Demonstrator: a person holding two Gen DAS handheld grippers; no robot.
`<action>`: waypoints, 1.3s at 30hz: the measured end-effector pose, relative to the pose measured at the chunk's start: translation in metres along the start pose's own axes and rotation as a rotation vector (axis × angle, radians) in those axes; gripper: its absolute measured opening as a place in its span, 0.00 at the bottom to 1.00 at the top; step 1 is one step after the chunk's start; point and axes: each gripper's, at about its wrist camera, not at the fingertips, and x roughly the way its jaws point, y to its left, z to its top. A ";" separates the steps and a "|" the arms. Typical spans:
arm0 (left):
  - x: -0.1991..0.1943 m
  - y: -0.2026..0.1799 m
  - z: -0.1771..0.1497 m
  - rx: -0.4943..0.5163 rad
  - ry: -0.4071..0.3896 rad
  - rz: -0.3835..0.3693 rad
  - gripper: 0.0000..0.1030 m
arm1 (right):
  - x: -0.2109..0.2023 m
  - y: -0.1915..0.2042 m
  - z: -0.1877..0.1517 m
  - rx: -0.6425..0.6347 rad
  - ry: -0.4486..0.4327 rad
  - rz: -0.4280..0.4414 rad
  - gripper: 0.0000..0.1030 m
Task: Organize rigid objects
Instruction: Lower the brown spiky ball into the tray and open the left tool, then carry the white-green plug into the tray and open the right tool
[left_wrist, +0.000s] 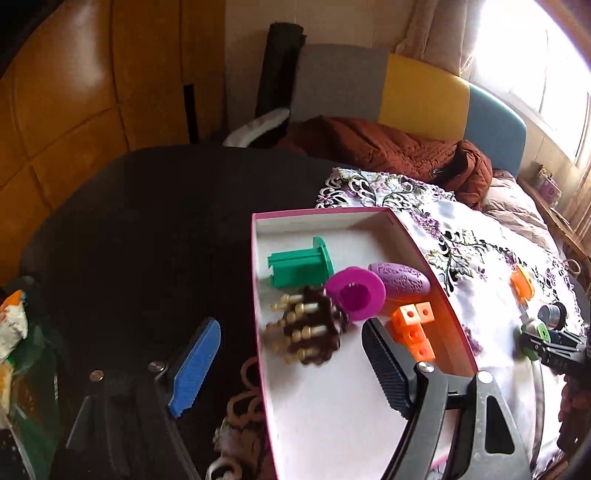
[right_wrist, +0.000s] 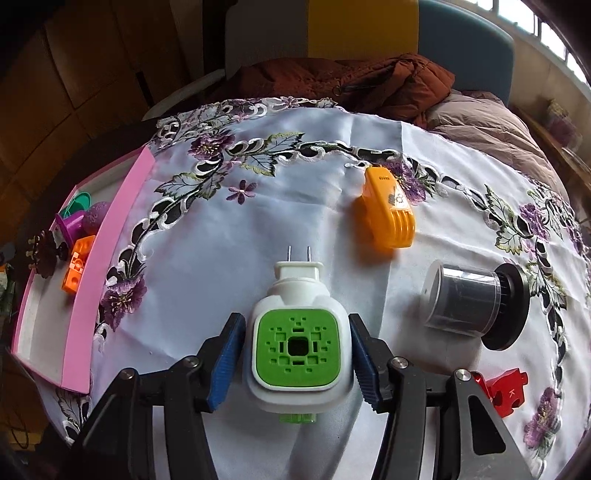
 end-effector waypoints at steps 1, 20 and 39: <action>-0.005 0.000 -0.003 0.001 -0.006 -0.001 0.78 | 0.000 0.001 0.000 -0.004 -0.003 -0.007 0.54; -0.033 -0.009 -0.023 0.024 -0.017 0.003 0.78 | -0.003 0.008 -0.002 -0.050 -0.021 -0.046 0.51; -0.028 0.022 -0.029 -0.040 -0.015 0.002 0.78 | -0.079 0.134 0.034 -0.192 -0.166 0.211 0.51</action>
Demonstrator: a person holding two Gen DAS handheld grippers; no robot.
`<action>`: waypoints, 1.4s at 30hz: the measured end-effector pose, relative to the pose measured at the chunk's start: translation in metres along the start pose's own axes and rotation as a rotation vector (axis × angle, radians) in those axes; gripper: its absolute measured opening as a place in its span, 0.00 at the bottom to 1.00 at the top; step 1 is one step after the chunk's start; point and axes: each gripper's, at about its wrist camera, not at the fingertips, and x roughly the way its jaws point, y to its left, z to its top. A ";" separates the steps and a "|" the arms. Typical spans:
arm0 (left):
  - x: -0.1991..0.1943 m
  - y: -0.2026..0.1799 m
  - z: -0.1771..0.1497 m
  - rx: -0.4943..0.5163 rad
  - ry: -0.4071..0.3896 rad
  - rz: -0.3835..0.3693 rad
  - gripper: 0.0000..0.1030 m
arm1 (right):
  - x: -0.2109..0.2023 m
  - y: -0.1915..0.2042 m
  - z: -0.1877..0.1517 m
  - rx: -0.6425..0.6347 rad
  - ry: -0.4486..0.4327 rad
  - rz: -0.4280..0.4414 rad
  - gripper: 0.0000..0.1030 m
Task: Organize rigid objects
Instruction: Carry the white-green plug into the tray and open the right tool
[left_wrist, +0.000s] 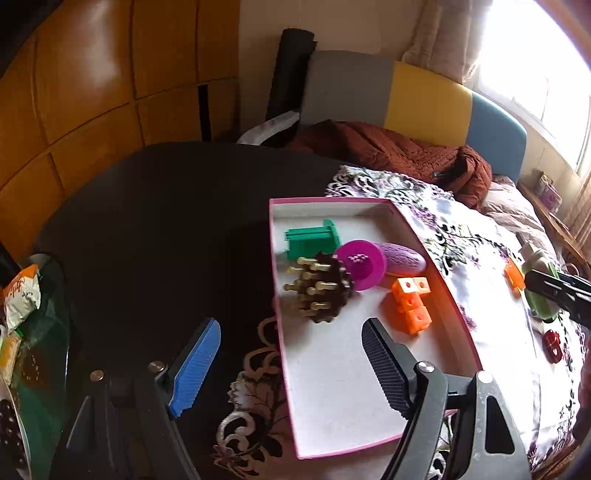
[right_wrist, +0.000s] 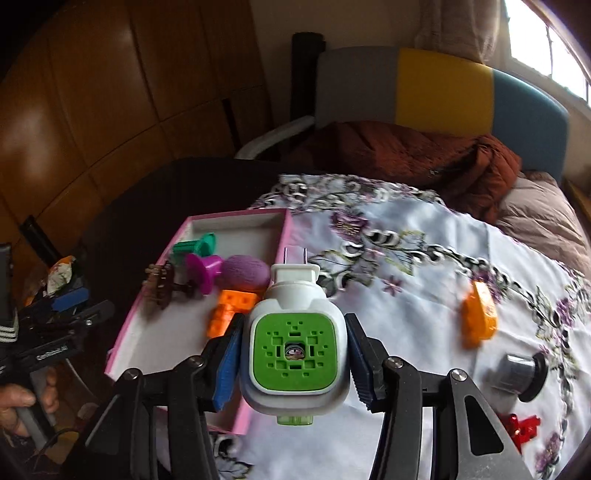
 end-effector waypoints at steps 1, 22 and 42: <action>0.000 0.004 0.000 -0.010 0.000 0.002 0.78 | 0.004 0.014 0.002 -0.023 0.010 0.029 0.51; 0.011 0.039 0.000 -0.092 0.014 0.020 0.78 | 0.128 0.107 -0.002 -0.142 0.223 0.041 0.51; -0.001 0.025 0.004 -0.047 -0.018 0.029 0.78 | 0.094 0.089 0.006 -0.074 0.095 0.045 0.65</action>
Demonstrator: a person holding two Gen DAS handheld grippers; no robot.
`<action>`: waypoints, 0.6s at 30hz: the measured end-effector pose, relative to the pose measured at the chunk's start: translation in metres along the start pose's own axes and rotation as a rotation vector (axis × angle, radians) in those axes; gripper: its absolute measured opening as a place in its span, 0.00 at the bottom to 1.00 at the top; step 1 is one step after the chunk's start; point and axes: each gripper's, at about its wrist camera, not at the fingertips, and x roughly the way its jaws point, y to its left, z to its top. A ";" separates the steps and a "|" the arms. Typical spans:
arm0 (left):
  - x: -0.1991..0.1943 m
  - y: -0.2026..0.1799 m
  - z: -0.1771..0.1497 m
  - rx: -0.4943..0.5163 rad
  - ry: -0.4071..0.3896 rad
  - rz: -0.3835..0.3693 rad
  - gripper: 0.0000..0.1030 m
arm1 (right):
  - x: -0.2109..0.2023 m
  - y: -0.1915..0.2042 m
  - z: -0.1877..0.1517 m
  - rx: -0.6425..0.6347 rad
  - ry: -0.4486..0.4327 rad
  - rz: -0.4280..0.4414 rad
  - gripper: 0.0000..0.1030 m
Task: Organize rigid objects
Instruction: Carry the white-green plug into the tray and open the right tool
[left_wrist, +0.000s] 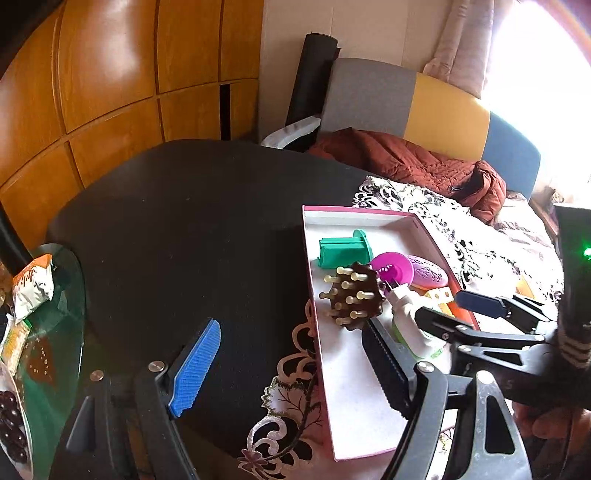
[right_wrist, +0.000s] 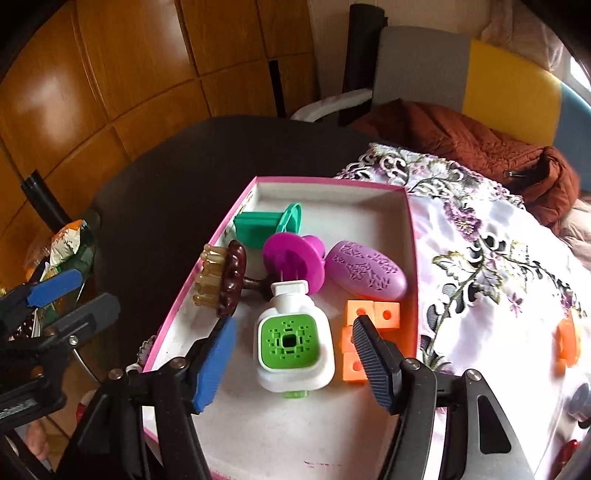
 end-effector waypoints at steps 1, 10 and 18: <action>-0.001 -0.001 0.000 0.003 -0.001 -0.001 0.78 | -0.004 0.000 -0.001 0.000 -0.007 -0.004 0.66; -0.009 -0.013 -0.001 0.040 -0.014 -0.005 0.78 | -0.044 -0.017 -0.006 0.017 -0.095 -0.064 0.77; -0.015 -0.029 -0.002 0.083 -0.019 -0.015 0.78 | -0.079 -0.048 -0.009 0.061 -0.159 -0.126 0.82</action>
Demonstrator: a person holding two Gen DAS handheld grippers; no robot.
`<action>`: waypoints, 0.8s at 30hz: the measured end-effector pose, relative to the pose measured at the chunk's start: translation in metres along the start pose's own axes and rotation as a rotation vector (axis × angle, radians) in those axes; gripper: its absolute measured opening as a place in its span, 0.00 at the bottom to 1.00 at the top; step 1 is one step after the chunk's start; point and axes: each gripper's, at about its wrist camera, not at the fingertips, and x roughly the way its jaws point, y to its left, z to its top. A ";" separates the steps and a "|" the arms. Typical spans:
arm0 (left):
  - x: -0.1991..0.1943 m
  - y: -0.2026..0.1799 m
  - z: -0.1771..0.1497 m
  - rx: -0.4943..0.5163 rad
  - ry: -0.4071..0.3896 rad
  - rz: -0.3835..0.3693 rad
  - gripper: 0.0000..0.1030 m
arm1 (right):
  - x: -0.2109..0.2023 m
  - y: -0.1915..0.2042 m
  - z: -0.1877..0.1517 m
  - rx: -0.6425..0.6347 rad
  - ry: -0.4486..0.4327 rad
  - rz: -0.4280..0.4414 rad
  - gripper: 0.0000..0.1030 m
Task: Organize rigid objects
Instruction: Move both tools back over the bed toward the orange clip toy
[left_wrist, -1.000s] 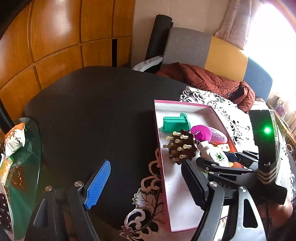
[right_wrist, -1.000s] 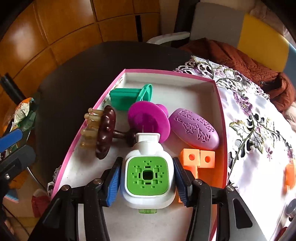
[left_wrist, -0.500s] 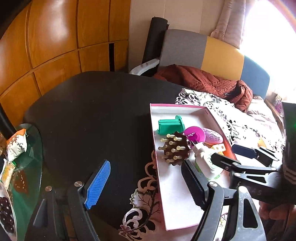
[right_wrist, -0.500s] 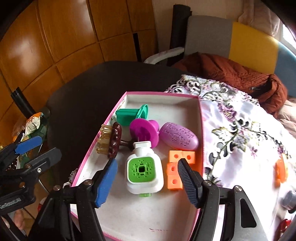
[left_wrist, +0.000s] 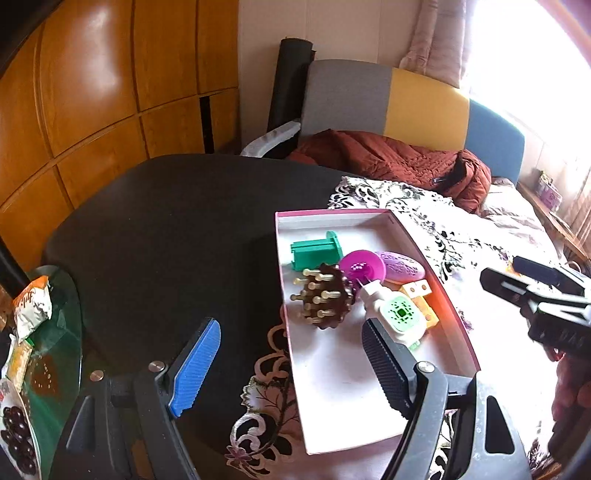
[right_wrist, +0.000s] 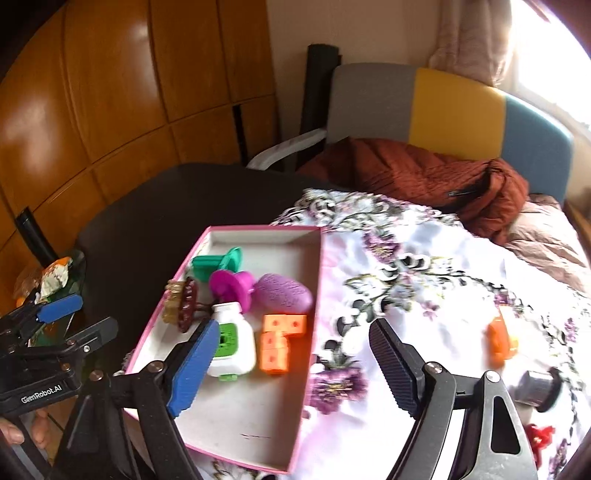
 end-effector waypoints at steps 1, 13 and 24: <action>-0.001 -0.003 0.000 0.006 -0.001 -0.001 0.78 | -0.003 -0.005 0.000 0.007 -0.005 -0.007 0.83; -0.005 -0.033 0.000 0.082 -0.001 -0.029 0.78 | -0.033 -0.076 -0.010 0.126 -0.034 -0.132 0.86; -0.007 -0.067 0.004 0.157 -0.008 -0.070 0.78 | -0.071 -0.170 -0.030 0.252 -0.054 -0.321 0.89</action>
